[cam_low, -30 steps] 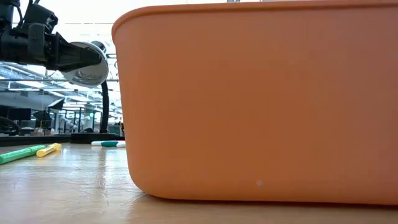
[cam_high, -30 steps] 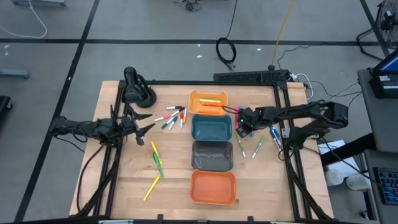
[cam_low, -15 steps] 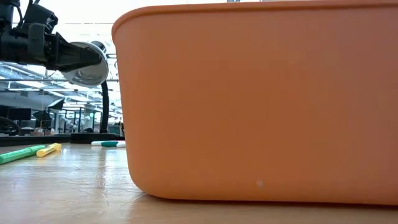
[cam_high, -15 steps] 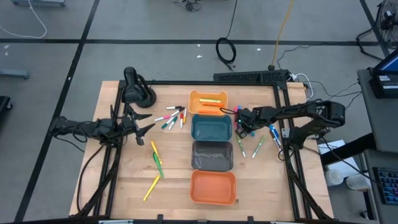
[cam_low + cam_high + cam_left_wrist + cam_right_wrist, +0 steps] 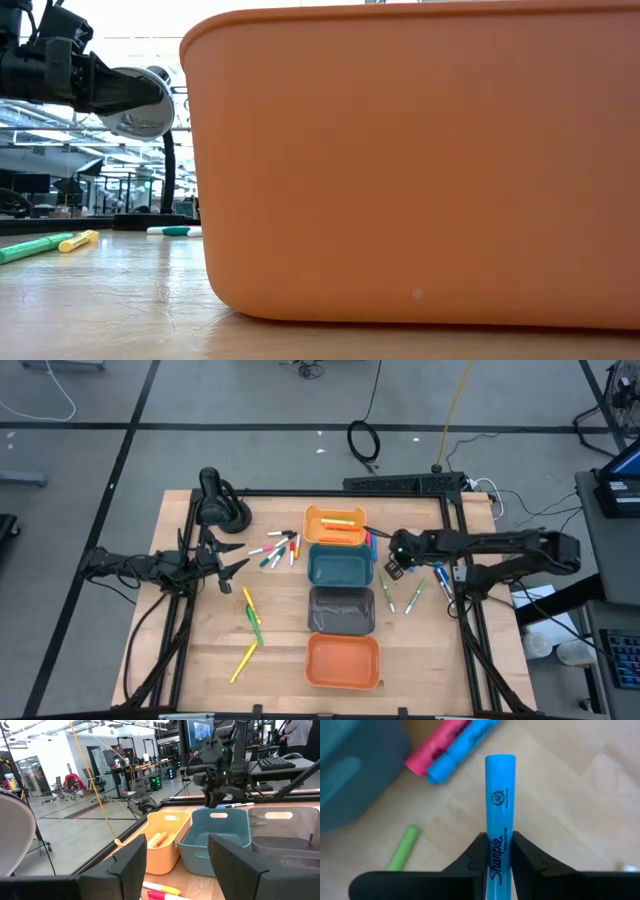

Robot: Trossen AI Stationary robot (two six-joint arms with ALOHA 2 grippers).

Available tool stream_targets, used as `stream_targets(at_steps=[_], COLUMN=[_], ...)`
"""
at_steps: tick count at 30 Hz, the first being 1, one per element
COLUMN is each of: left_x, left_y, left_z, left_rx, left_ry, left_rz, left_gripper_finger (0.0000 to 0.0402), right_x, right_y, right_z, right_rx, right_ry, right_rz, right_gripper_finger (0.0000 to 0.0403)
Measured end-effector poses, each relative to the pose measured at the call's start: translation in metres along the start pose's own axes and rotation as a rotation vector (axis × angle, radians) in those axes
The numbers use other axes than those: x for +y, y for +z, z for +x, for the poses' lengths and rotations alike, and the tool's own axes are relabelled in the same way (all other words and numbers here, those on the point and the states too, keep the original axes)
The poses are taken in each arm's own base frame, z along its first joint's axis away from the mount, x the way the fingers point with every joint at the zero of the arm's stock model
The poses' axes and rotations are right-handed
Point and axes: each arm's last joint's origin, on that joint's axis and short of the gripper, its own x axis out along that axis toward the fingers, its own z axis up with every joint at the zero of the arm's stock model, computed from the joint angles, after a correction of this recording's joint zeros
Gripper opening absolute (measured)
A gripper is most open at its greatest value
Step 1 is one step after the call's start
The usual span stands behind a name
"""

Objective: Pick & Place Markers
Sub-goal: Put the right blue highlighter into the yellow bin

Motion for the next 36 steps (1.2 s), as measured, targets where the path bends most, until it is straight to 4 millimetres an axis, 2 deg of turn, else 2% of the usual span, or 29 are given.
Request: stream_targets(at_steps=[9, 15, 26, 30, 36], left_x=[0.000, 0.000, 0.000, 0.000, 0.000], left_y=[0.000, 0.000, 0.000, 0.000, 0.000], left_z=[0.000, 0.000, 0.000, 0.000, 0.000], left_rx=[0.000, 0.000, 0.000, 0.000, 0.000], left_ry=[0.000, 0.000, 0.000, 0.000, 0.000], left_rz=[0.000, 0.000, 0.000, 0.000, 0.000], left_gripper_finger=[0.0214, 0.0214, 0.0214, 0.0214, 0.0214], right_x=[0.013, 0.026, 0.032, 0.031, 0.038], right_y=[0.009, 0.014, 0.026, 0.045, 0.093], right_z=[-0.026, -0.032, -0.039, -0.048, -0.068], right_rx=[-0.241, -0.362, -0.502, -0.654, -0.733], right_ry=[0.132, 0.197, 0.247, 0.293, 0.385], right_rz=[-0.091, -0.238, -0.246, -0.219, -0.224], right_gripper_finger=[0.0045, 0.0045, 0.0045, 0.0045, 0.0045])
